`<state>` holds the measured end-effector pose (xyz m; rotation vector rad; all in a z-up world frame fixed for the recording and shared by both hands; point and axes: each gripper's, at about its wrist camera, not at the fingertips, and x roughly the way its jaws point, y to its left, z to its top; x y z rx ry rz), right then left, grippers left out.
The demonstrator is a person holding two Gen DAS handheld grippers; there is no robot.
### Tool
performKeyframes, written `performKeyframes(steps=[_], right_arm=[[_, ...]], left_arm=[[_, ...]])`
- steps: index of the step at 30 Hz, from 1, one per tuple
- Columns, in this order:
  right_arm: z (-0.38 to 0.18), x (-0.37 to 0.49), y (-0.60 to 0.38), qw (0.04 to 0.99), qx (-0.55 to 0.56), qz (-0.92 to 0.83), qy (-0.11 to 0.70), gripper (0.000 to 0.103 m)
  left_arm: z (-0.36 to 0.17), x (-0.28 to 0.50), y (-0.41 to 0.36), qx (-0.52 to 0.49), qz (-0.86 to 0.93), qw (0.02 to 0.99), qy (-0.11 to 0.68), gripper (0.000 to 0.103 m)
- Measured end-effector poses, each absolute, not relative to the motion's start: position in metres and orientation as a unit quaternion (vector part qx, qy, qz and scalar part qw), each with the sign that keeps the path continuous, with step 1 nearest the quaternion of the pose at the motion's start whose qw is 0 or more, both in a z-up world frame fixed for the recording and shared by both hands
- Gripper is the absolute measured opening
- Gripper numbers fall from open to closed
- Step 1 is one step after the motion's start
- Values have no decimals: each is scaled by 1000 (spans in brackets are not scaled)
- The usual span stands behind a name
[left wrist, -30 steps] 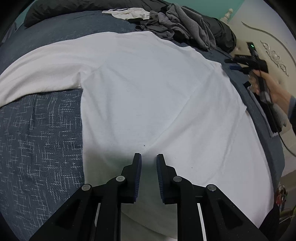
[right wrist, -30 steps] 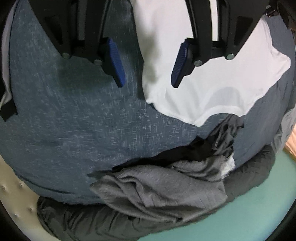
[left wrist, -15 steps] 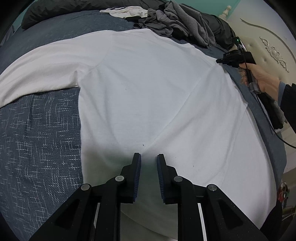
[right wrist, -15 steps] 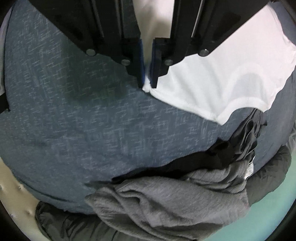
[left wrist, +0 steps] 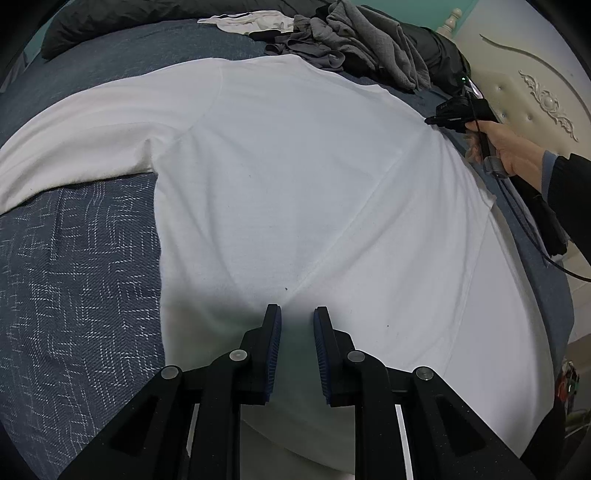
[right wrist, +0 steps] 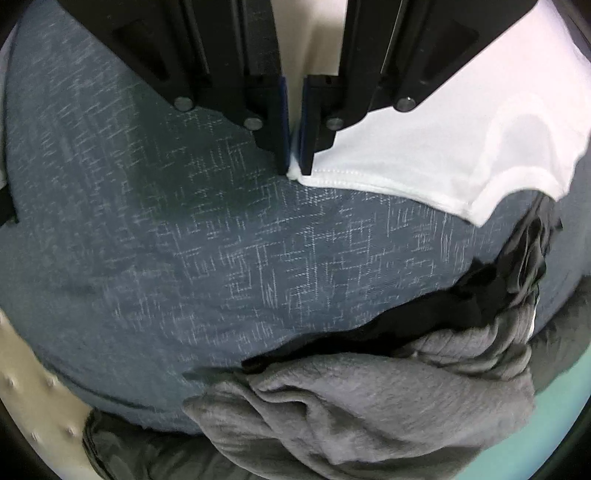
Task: Fold clothes
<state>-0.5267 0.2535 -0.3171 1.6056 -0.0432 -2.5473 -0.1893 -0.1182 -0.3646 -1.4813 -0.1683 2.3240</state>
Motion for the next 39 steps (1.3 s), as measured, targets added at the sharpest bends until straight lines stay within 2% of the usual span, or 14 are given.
performKeyframes(steps=[9,15,20,24,27,31,35,39], right_arm=[[-284,-528,294,51,482,-866,-122,7],[-264,-506,299,70,471,-873,-103,7],[-267,-443,286,102,458,-880,-71,7],[-270,-380,274,141,459,-872,-93,9],[-273,-333,265,171,459,-865,-110,15],[-276,-269,253,210,458,-854,-132,29],[-280,-206,241,249,456,-841,-154,31],[-280,-169,239,258,453,-834,-179,41]], left_arm=[[-366,-190,-113,-527,827,187,-59,21],[-366,-191,-111,-527,826,190,-62,26],[-365,-190,-113,-526,826,190,-71,27],[-364,-188,-119,-522,829,184,-87,27],[-361,-183,-125,-517,831,179,-99,29],[-360,-171,-137,-513,833,179,-109,35],[-356,-156,-157,-504,837,168,-129,35],[-347,-144,-186,-492,845,137,-158,46]])
